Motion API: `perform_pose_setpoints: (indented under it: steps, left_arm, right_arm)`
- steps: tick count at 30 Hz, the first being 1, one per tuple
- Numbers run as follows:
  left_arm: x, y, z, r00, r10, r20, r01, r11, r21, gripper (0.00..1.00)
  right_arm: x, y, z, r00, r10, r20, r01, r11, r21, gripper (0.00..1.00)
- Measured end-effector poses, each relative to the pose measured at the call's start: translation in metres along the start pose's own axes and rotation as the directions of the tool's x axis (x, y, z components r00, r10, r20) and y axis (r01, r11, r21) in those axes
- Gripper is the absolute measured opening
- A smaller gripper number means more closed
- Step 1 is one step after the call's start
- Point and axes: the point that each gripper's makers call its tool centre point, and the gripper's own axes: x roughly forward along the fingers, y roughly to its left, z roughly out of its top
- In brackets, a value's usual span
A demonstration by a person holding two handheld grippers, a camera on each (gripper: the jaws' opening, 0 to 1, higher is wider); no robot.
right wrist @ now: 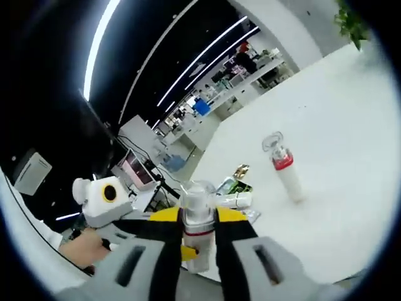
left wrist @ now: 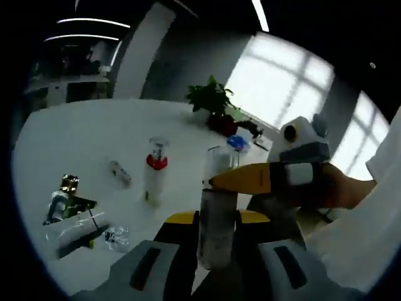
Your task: Arrange the skincare products in the storage area until every visible bottle or jar stands upright without overlapping.
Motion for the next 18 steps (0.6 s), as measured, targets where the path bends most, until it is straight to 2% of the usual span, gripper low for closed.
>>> perform_pose_setpoints:
  steps: [4, 6, 7, 11, 15, 18]
  left_arm:
    - [0.0001, 0.0048, 0.0023, 0.995, 0.098, -0.004, -0.097, 0.992, 0.083, 0.18]
    - [0.0001, 0.0051, 0.0024, 0.991, 0.134, -0.012, -0.131, 0.981, 0.142, 0.17]
    - [0.0004, 0.0056, 0.0016, 0.988, 0.155, -0.023, -0.147, 0.969, 0.199, 0.17]
    - [-0.0011, 0.0075, 0.0024, 0.976, 0.213, -0.034, -0.191, 0.927, 0.322, 0.17]
    - [-0.0037, 0.0066, 0.0037, 0.981, 0.191, -0.032, -0.174, 0.942, 0.288, 0.16]
    - [-0.0044, 0.006, 0.0021, 0.985, 0.168, -0.04, -0.152, 0.953, 0.263, 0.16]
  right_arm:
    - [-0.0026, -0.0044, 0.0039, 0.998, -0.052, 0.029, 0.051, 0.999, 0.016, 0.18]
    - [-0.0038, -0.0061, 0.0053, 0.996, -0.075, 0.038, 0.073, 0.996, 0.047, 0.18]
    - [-0.0042, -0.0059, 0.0058, 0.996, -0.079, 0.042, 0.076, 0.995, 0.057, 0.18]
    - [-0.005, -0.002, 0.0058, 0.995, -0.084, 0.056, 0.079, 0.994, 0.075, 0.18]
    - [-0.006, -0.0006, 0.0075, 0.996, -0.069, 0.054, 0.064, 0.994, 0.091, 0.19]
    - [-0.0063, 0.0023, 0.0061, 0.998, -0.048, 0.046, 0.045, 0.997, 0.071, 0.19]
